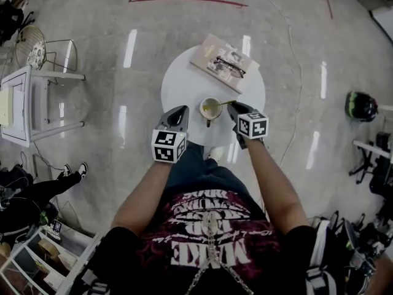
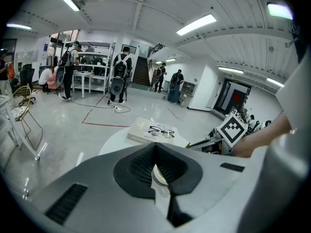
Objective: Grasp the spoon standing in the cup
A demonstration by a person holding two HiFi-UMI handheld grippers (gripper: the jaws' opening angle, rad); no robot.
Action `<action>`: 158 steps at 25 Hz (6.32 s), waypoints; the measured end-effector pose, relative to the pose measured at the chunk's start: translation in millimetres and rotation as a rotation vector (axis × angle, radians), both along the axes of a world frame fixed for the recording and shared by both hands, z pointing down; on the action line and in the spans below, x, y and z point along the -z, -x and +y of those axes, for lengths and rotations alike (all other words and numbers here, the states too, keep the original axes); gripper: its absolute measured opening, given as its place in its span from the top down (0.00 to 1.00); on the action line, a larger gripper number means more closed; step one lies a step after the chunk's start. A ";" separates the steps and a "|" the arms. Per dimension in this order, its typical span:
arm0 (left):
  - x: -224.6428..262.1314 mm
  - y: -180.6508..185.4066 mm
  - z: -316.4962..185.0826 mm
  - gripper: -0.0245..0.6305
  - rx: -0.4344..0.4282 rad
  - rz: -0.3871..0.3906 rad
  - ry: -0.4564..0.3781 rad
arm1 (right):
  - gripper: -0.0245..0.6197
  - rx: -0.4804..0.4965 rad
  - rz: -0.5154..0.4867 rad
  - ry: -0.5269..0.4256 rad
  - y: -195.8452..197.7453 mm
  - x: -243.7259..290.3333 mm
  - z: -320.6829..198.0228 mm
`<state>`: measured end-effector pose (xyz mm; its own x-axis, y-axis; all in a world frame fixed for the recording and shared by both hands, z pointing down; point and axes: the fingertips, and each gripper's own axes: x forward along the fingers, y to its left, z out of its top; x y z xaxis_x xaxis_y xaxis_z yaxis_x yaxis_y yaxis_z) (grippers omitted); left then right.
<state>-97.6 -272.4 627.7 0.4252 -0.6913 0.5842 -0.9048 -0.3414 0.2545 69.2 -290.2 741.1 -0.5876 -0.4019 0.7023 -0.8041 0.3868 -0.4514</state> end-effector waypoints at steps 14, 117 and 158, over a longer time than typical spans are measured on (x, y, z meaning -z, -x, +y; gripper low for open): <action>9.8 13.4 3.2 0.93 -0.010 -0.020 0.002 | 0.86 -0.070 -0.056 0.022 0.8 -7.1 -8.6; 109.3 -16.3 -15.5 0.93 -0.011 0.110 -0.215 | 0.91 -0.019 -0.132 -0.461 -13.2 226.0 22.5; -13.5 -16.7 -22.6 0.93 -0.065 0.072 -0.003 | 0.71 -0.016 -0.055 -0.132 2.8 18.8 18.3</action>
<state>-80.9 -295.0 641.2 0.5098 -0.6626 0.5487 -0.8602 -0.3994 0.3170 66.4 -271.9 722.3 -0.6165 -0.4981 0.6098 -0.7861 0.4334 -0.4407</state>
